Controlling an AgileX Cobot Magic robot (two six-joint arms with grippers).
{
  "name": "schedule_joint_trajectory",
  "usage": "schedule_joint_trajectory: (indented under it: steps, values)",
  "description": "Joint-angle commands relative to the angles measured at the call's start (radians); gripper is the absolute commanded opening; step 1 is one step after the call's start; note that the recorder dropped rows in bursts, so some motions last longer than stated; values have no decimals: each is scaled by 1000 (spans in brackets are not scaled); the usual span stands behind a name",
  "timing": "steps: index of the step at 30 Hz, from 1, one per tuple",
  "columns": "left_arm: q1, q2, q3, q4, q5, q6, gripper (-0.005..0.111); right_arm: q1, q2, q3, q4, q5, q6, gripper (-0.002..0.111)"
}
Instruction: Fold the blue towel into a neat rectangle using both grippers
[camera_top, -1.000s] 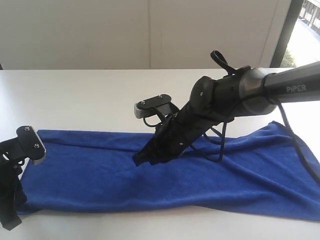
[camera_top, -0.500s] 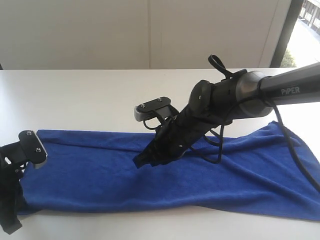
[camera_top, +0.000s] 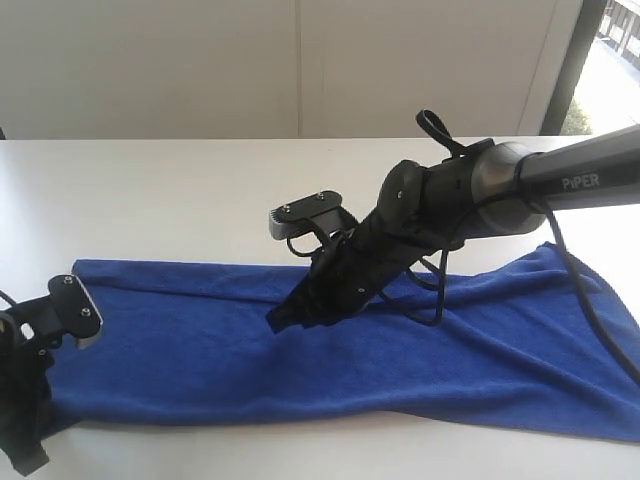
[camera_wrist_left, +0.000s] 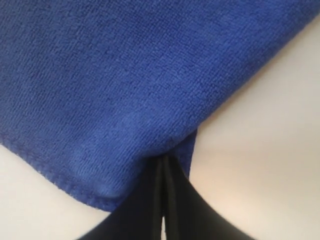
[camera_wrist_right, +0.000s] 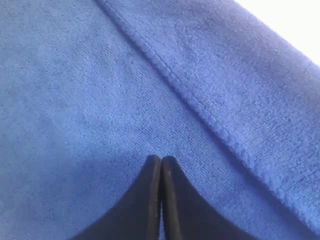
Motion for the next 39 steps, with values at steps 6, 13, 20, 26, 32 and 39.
schedule_joint_trajectory:
  steps: [6,13,20,26,32,39]
  values:
    - [2,39,12,137,182,-20,0,0,13,-8,-26,-43,-17,0]
    - [2,39,12,156,255,-22,0,0,54,-8,-50,-66,-17,0]
    - [2,39,12,172,306,-20,0,0,83,-8,-81,-112,-19,0]
    - [2,39,12,173,326,-20,0,0,83,-8,-99,-129,-19,0]
    - [2,1,-18,127,316,-20,0,0,54,-8,-101,-92,-22,0]
    - [2,-91,-106,83,364,-20,0,0,-56,-8,-108,-79,-22,0]
